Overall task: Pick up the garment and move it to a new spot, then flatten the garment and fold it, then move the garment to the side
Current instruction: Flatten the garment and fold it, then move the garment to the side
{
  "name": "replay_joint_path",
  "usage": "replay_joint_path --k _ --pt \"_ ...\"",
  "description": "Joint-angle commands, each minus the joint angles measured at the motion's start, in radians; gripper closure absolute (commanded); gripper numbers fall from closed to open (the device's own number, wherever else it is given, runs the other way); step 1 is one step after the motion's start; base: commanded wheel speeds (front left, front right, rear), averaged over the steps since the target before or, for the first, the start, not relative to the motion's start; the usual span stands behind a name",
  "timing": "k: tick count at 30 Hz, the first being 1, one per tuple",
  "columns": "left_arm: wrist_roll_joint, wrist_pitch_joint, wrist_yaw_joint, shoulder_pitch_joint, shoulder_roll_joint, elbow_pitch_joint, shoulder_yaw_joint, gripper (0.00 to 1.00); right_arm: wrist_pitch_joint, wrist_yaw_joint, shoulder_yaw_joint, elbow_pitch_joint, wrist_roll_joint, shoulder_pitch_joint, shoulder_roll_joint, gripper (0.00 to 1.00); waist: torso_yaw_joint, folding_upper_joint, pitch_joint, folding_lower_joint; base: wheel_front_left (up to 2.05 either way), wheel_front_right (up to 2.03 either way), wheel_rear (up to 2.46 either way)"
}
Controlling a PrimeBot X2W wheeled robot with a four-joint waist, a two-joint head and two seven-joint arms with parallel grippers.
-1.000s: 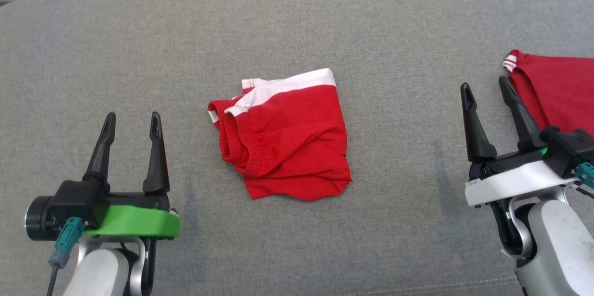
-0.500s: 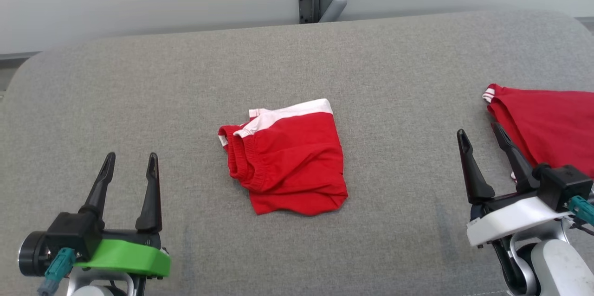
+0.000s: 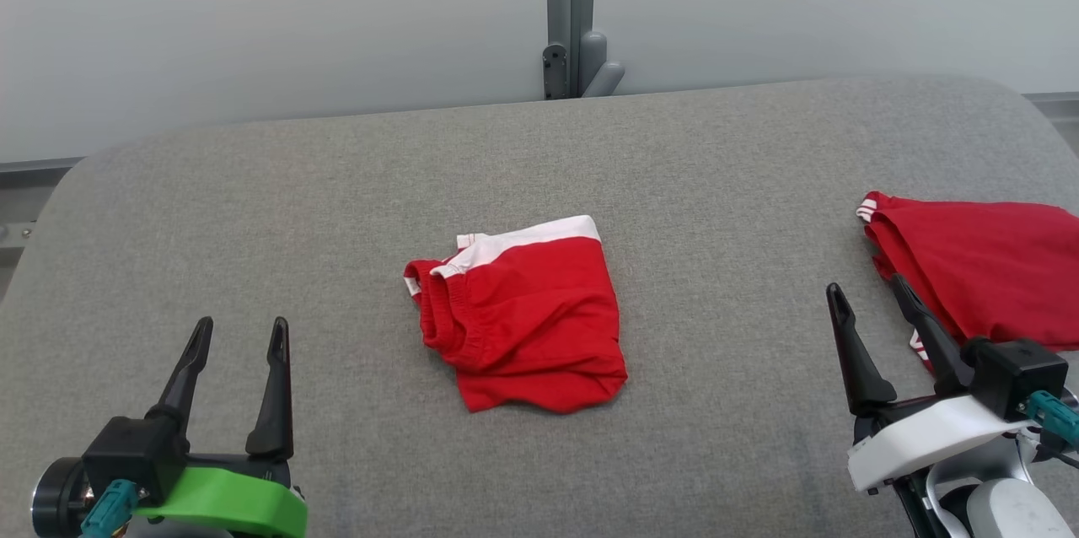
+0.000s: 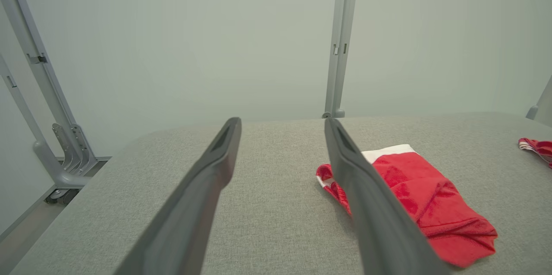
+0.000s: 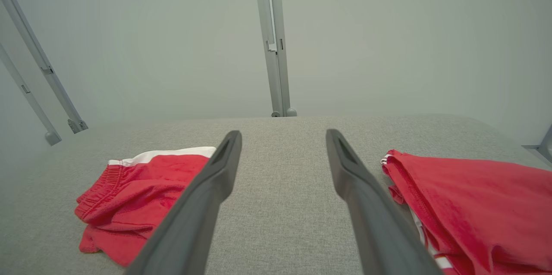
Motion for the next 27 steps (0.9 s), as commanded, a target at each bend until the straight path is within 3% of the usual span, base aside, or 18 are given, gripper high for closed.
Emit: replay_joint_path --k 1,27 --pt "-0.005 0.004 0.007 0.013 0.006 -0.007 0.001 0.00 0.006 0.000 -0.002 -0.007 -0.002 0.015 0.001 0.00 -0.003 0.0000 -0.001 0.0000 0.00 0.00 0.00" --pt "-0.009 0.009 0.020 -0.013 0.012 -0.015 -0.012 0.00 0.021 0.000 -0.027 -0.012 0.001 -0.001 0.002 0.00 0.012 0.0000 0.019 0.0000 0.00 0.00 0.00"
